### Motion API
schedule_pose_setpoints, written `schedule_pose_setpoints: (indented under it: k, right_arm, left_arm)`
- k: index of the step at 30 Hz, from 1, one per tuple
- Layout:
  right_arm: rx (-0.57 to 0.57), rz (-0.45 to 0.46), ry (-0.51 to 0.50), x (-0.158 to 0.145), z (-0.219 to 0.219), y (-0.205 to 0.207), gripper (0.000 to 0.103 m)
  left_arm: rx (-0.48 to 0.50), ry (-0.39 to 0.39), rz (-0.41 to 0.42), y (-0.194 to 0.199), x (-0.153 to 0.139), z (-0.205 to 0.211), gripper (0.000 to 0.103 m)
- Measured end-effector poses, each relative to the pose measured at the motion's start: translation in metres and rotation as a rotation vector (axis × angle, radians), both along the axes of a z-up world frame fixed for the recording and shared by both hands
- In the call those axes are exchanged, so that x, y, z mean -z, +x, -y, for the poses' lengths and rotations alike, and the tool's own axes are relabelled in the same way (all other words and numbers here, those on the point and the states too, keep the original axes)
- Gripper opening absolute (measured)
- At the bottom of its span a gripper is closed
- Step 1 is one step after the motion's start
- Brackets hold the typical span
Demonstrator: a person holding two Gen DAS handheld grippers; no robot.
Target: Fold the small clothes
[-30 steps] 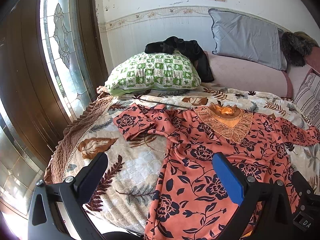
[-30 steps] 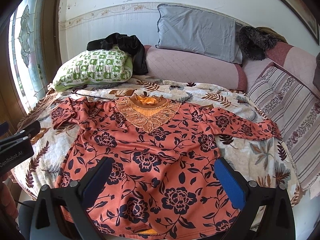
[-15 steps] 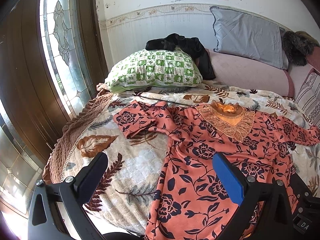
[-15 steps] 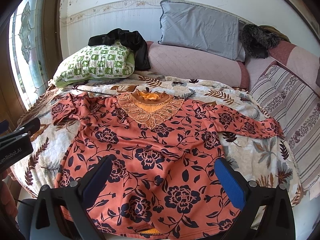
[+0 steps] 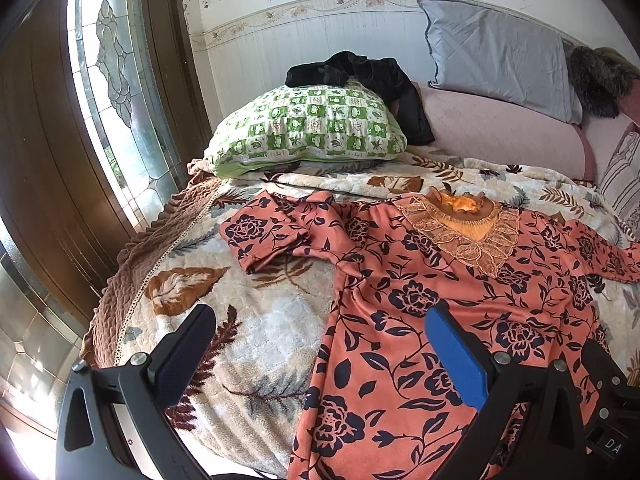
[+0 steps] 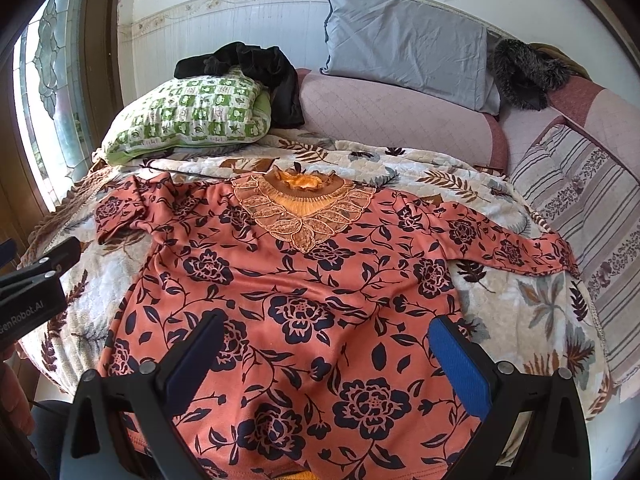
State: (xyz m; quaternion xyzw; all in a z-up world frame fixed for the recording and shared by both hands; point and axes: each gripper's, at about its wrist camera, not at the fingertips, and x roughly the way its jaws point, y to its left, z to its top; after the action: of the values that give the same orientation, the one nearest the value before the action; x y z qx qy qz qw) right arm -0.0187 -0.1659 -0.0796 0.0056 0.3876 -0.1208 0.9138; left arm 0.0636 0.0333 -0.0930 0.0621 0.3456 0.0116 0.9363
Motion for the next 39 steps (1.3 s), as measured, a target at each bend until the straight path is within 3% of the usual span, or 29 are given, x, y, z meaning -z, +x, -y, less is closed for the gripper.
schedule_pose_setpoints:
  k: [7, 10, 14, 18, 21, 23, 25, 27, 29, 32, 37, 39]
  right_arm:
    - [0.009, 0.001, 0.004, 0.009, 0.014, 0.025, 0.103]
    - [0.036, 0.014, 0.055, 0.019, 0.039, 0.042, 0.103]
    - [0.125, 0.038, 0.182, 0.044, 0.106, 0.07, 0.103]
    - [0.298, 0.056, 0.394, 0.079, 0.211, 0.087, 0.102]
    - [0.458, 0.149, 0.578, 0.102, 0.298, 0.074, 0.085]
    - [0.574, 0.241, 0.732, 0.119, 0.353, 0.055, 0.058]
    - [0.719, 0.313, 0.887, 0.141, 0.4, 0.032, 0.049]
    - [0.821, 0.376, 0.991, 0.158, 0.437, 0.011, 0.048]
    - [0.9, 0.434, 1.035, 0.166, 0.464, -0.004, 0.048]
    - [0.926, 0.501, 1.047, 0.168, 0.5, -0.008, 0.048]
    - [0.966, 0.564, 1.1, 0.183, 0.543, -0.006, 0.041]
    - [0.938, 0.565, 1.049, 0.181, 0.553, -0.001, 0.034]
  left_arm:
    - [0.014, 0.015, -0.028, 0.025, 0.014, 0.013, 0.103]
    - [0.041, -0.009, -0.051, 0.048, 0.023, 0.027, 0.103]
    - [0.089, -0.068, -0.127, 0.093, 0.051, 0.056, 0.103]
    - [0.117, -0.135, -0.222, 0.132, 0.088, 0.087, 0.103]
    - [0.155, -0.138, -0.226, 0.139, 0.108, 0.099, 0.103]
    - [0.186, -0.121, -0.235, 0.14, 0.116, 0.103, 0.103]
    - [0.219, -0.125, -0.229, 0.144, 0.118, 0.104, 0.103]
    - [0.237, -0.131, -0.228, 0.149, 0.121, 0.102, 0.103]
    - [0.239, -0.123, -0.271, 0.156, 0.131, 0.105, 0.103]
    - [0.225, -0.097, -0.349, 0.166, 0.151, 0.111, 0.103]
    - [0.235, -0.062, -0.334, 0.165, 0.158, 0.117, 0.103]
    - [0.229, -0.085, -0.343, 0.168, 0.16, 0.115, 0.103]
